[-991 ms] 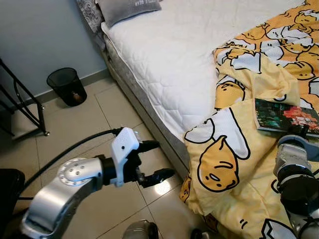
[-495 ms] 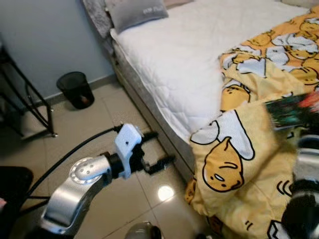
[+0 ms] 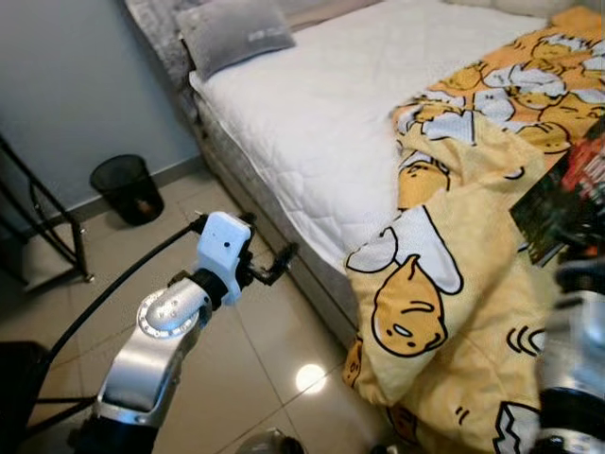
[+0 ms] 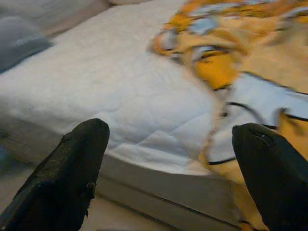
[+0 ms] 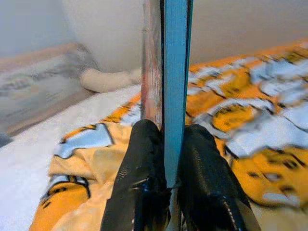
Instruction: Clean up the room
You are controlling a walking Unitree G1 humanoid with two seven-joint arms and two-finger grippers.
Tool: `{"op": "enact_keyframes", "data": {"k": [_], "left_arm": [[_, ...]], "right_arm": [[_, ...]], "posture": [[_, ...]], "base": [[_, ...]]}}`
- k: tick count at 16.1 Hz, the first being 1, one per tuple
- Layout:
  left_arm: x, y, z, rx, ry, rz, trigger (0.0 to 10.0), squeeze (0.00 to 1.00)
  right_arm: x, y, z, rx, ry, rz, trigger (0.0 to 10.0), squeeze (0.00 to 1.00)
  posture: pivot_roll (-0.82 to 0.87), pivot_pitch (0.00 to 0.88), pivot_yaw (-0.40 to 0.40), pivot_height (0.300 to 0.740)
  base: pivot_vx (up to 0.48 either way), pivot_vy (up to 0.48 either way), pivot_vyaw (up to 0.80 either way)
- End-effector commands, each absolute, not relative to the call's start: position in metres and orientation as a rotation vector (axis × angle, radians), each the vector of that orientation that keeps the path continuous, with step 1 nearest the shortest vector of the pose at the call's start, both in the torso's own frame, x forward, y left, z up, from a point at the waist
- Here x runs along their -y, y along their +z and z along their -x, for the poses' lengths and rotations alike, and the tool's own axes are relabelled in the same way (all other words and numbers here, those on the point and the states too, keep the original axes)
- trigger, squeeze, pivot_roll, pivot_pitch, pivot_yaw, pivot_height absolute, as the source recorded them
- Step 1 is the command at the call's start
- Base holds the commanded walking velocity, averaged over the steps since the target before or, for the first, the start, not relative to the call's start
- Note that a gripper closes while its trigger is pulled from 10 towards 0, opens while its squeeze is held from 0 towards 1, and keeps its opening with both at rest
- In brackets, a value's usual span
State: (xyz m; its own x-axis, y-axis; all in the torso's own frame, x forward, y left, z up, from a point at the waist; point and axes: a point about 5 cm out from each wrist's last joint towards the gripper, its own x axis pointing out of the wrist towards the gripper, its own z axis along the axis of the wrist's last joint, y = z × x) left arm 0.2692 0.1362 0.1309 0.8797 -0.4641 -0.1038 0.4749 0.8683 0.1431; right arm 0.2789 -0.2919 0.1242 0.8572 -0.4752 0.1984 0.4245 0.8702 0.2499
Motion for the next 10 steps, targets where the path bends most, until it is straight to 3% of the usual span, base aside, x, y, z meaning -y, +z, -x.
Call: {"op": "enact_keyframes", "data": {"k": [1,2,4,8,10], "left_arm": [[-0.146,0.126,-0.270,-0.085,-0.408,-0.183,10.0,0.72],[-0.149,0.127,-0.272,-0.066,-0.366,-0.193,10.0,0.73],[-0.157,0.126,-0.274,-0.062,-0.280,-0.236,10.0,0.73],[-0.169,0.123,-0.272,-0.063,-0.219,-0.259,10.0,0.72],[-0.162,0.123,-0.276,-0.055,-0.224,-0.239,10.0,0.72]], "right_arm": [[0.281,0.128,-0.284,0.243,-0.475,-0.192,10.0,0.00],[0.264,0.117,-0.288,0.175,-0.444,-0.202,10.0,0.00],[0.233,0.102,-0.293,0.055,-0.429,0.061,10.0,0.00],[0.208,0.114,-0.296,0.121,-0.367,0.053,10.0,0.00],[0.199,0.118,-0.297,0.117,-0.344,0.046,10.0,0.00]], "posture": [[-0.09,0.000,0.079,0.740],[-0.07,0.000,0.058,0.740],[-0.04,0.000,0.039,0.740],[-0.03,0.000,0.020,0.740],[-0.04,0.000,0.022,0.740]], "base": [[0.000,0.000,0.00],[0.000,0.000,0.00],[0.000,0.000,0.00],[0.000,0.000,-0.80],[0.000,0.000,-0.79]]}}
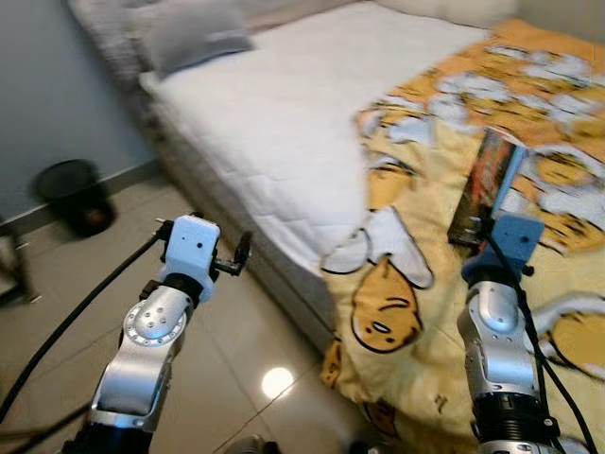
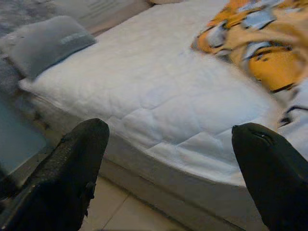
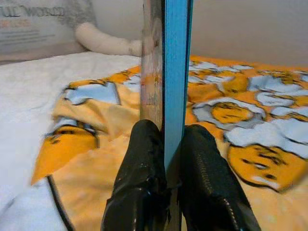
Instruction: Clean up the room
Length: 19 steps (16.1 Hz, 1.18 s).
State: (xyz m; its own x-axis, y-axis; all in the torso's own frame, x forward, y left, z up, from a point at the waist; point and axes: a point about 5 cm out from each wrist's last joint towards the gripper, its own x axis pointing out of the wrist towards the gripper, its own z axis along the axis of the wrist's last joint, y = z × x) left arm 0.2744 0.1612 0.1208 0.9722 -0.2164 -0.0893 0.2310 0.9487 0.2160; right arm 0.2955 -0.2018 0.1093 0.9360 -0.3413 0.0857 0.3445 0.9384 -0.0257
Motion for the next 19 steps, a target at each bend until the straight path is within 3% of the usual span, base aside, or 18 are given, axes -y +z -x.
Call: {"op": "enact_keyframes", "data": {"k": [1,12,14,15,18,19], "left_arm": [[-0.157,0.123,-0.278,-0.055,-0.239,-0.226,10.0,0.72],[-0.163,0.134,-0.289,-0.047,-0.194,-0.091,10.0,0.74],[-0.160,0.132,-0.289,-0.061,-0.235,-0.133,10.0,0.71],[-0.167,0.130,-0.292,-0.065,-0.154,-0.185,10.0,0.55],[-0.170,0.128,-0.292,-0.079,-0.143,-0.193,10.0,0.47],[-0.171,0.129,-0.292,-0.070,-0.143,-0.187,10.0,0.39]], "right_arm": [[0.198,0.120,-0.297,0.120,-0.355,0.061,10.0,0.00],[0.188,0.123,-0.305,0.081,-0.312,-0.021,10.0,0.00],[0.187,0.120,-0.306,0.067,-0.322,-0.038,10.0,0.00],[0.182,0.118,-0.308,0.046,-0.295,-0.068,10.0,0.00],[0.178,0.117,-0.308,0.037,-0.276,-0.082,10.0,0.00],[0.177,0.118,-0.308,0.040,-0.277,-0.075,10.0,0.00]], "posture": [[-0.06,0.000,0.033,0.740],[-0.05,0.000,0.032,0.740],[-0.05,0.000,0.031,0.740],[-0.05,0.000,0.035,0.740],[-0.05,0.000,0.038,0.740],[-0.05,0.000,0.039,0.740]], "base": [[0.000,0.000,-0.79],[0.000,0.000,-0.80],[0.000,0.000,0.00],[0.000,0.000,0.00],[0.000,0.000,-0.53],[0.000,0.000,-0.80]]}}
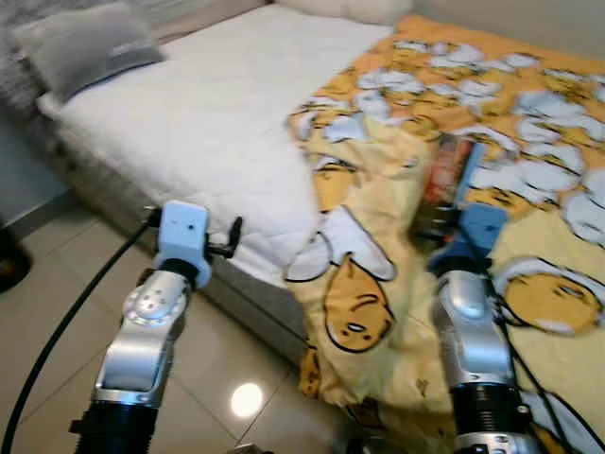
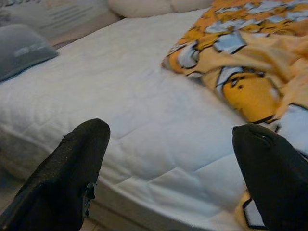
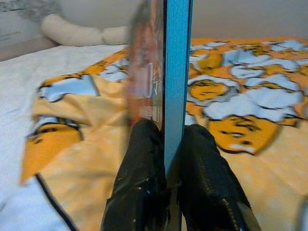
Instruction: Clean up the room
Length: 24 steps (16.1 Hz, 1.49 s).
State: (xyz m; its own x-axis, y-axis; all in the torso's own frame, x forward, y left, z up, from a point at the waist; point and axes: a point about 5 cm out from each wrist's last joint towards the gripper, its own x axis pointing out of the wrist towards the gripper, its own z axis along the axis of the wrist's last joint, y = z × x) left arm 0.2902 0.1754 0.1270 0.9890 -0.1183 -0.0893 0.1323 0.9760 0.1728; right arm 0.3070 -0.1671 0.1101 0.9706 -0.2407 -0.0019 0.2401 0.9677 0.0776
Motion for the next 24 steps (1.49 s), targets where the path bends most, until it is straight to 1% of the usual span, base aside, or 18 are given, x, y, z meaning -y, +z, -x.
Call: {"op": "enact_keyframes", "data": {"k": [1,2,3,9,17,22,24], "left_arm": [[-0.171,0.131,-0.292,-0.064,-0.140,-0.159,10.0,0.07],[-0.171,0.130,-0.293,-0.065,-0.139,-0.157,10.0,0.07],[-0.170,0.130,-0.293,-0.065,-0.139,-0.160,10.0,0.00],[-0.169,0.130,-0.293,-0.055,-0.145,-0.171,10.0,0.00],[-0.168,0.127,-0.292,-0.066,-0.160,-0.178,10.0,0.00],[-0.168,0.126,-0.291,-0.068,-0.167,-0.181,10.0,0.00],[-0.168,0.126,-0.291,-0.066,-0.169,-0.183,10.0,0.00]], "right_arm": [[0.175,0.118,-0.309,0.042,-0.268,-0.065,10.0,0.00],[0.175,0.118,-0.309,0.041,-0.266,-0.064,10.0,0.00],[0.176,0.118,-0.309,0.035,-0.266,-0.067,10.0,0.00],[0.175,0.115,-0.310,0.007,-0.261,-0.058,10.0,0.00],[0.175,0.112,-0.309,-0.013,-0.254,-0.055,10.0,0.00],[0.174,0.119,-0.310,0.028,-0.239,-0.045,10.0,0.00],[0.171,0.130,-0.313,0.082,-0.206,-0.031,10.0,0.00]], "posture": [[-0.05,0.000,0.038,0.740],[-0.05,0.000,0.038,0.740],[-0.05,0.000,0.037,0.740],[-0.05,0.000,0.037,0.740],[-0.05,0.000,0.036,0.740],[-0.05,0.000,0.034,0.740],[-0.05,0.000,0.034,0.740]], "base": [[0.000,0.000,-0.80],[0.000,0.000,-0.80],[0.000,0.000,-0.80],[0.000,0.040,-0.80],[0.000,0.283,-0.80],[0.000,0.334,-0.79],[0.000,0.358,0.00]]}}
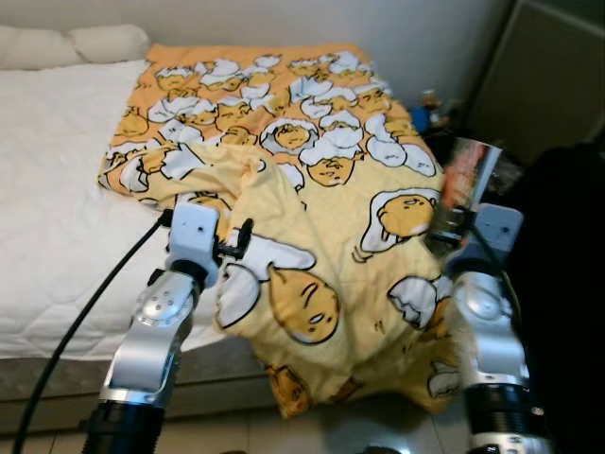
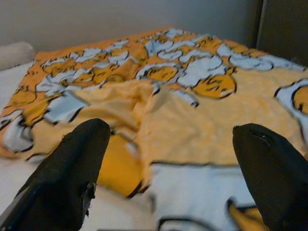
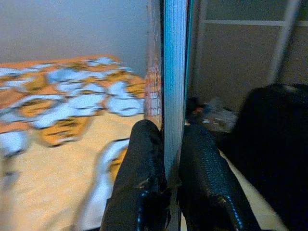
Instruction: Clean up the room
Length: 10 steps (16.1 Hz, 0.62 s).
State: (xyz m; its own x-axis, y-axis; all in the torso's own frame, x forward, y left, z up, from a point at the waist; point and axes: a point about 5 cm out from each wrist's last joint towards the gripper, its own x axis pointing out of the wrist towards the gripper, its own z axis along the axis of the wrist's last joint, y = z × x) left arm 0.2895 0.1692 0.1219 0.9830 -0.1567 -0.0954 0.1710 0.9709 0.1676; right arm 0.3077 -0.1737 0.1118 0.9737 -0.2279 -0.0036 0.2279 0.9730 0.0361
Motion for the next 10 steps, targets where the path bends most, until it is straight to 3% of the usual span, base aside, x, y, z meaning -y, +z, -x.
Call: {"op": "enact_keyframes", "data": {"k": [1,10], "left_arm": [[-0.168,0.126,-0.291,-0.065,-0.170,-0.184,10.0,0.00],[-0.171,0.126,-0.294,-0.073,-0.160,-0.206,10.0,0.00]], "right_arm": [[0.170,0.133,-0.314,0.098,-0.192,-0.024,10.0,0.00],[0.151,0.139,-0.320,0.090,-0.086,-0.096,10.0,0.00]], "posture": [[-0.05,0.000,0.033,0.740],[-0.05,0.000,0.036,0.740]], "base": [[0.000,0.356,0.00],[0.000,0.405,0.00]]}}
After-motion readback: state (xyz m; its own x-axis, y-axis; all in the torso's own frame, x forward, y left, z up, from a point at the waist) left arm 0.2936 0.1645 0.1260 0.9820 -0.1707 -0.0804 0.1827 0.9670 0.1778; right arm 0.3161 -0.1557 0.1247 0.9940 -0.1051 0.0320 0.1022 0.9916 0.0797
